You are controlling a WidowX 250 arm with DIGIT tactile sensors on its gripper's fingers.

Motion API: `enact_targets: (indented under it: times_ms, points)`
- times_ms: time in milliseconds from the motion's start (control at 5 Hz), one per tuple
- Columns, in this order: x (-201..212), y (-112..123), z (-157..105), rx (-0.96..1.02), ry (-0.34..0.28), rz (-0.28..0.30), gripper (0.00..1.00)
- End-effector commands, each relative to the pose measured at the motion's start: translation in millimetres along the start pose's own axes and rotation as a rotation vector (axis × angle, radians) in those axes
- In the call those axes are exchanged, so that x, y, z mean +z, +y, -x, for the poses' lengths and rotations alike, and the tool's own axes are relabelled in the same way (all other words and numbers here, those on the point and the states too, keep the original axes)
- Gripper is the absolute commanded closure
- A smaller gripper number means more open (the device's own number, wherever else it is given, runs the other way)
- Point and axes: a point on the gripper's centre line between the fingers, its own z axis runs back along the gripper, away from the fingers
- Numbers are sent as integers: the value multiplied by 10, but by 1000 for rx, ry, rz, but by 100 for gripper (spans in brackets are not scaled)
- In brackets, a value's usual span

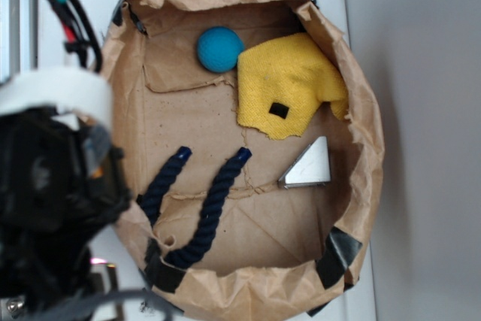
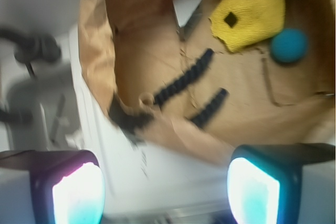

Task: Grab the blue rope.

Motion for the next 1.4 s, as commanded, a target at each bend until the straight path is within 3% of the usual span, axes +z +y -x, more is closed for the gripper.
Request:
enact_targets:
  times_ms: [0, 800, 1000, 1200]
  points:
    - [-492, 242, -441, 291, -48, -132, 0]
    - [-492, 242, -441, 291, -48, -132, 0]
    - [-783, 236, -332, 260, -127, -159, 0]
    - [-984, 218, -277, 240, -158, -179, 0]
